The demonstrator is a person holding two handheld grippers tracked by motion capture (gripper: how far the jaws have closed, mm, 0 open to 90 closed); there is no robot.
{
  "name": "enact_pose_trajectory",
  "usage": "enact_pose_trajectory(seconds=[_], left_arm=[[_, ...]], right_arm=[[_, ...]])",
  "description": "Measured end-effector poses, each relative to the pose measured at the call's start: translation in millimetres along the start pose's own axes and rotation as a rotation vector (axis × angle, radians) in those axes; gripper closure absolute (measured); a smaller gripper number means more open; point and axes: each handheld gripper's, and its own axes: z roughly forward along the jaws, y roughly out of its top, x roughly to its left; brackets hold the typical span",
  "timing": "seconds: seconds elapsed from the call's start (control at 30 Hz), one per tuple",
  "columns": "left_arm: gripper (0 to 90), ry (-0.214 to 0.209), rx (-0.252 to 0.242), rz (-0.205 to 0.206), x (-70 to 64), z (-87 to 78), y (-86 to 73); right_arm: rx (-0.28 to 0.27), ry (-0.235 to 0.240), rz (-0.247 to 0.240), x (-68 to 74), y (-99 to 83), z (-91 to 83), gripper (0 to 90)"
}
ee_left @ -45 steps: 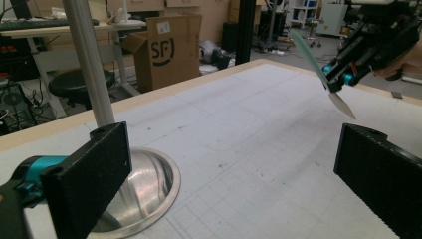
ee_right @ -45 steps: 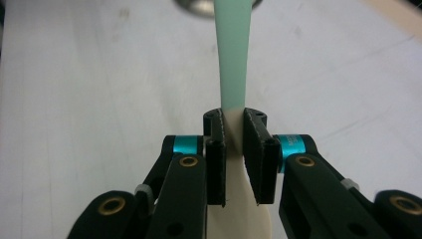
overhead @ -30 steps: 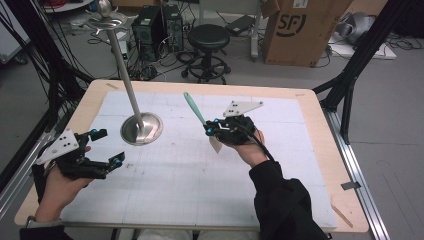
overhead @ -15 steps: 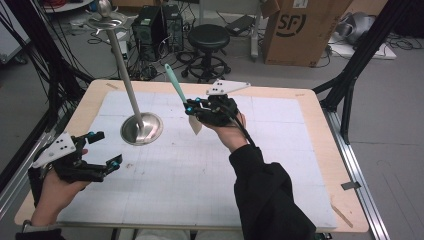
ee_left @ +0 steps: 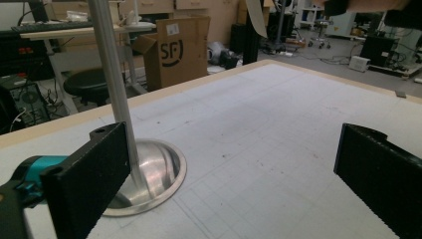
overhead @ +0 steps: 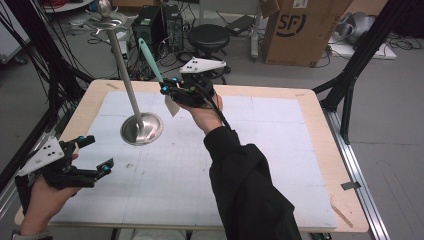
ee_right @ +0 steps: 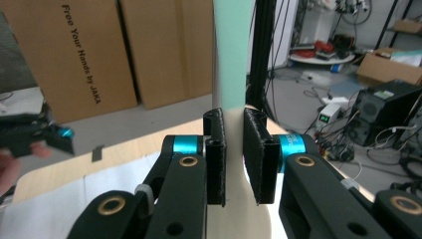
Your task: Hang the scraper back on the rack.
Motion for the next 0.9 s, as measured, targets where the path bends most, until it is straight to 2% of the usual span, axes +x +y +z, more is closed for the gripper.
enact_pose_trajectory(seconds=[0.03, 0.2, 0.37, 0.67, 0.9], left_arm=[[2.1, 0.001, 0.0, 0.001, 0.2, -1.8, -0.4], [2.1, 0.016, -0.004, -0.003, 0.9, -10.6, -1.8], [2.1, 0.035, -0.005, -0.011, 2.2, -17.6, -3.9], [2.1, 0.05, 0.013, -0.007, 1.2, -23.8, -7.9], [2.1, 0.066, 0.01, -0.014, 2.2, -29.6, -9.3]], right_arm=[[0.0, -0.005, -0.014, 0.3, 3.3, 2.4, 80.3], [-0.019, -0.024, -0.01, 1.8, 14.9, 9.6, 80.3], [-0.041, -0.007, -0.001, 2.5, 19.9, 14.0, 80.3], [-0.022, -0.009, 0.008, 0.7, 19.0, 20.9, 80.3], [-0.041, 0.002, 0.011, 0.0, 18.4, 23.6, 80.3]])
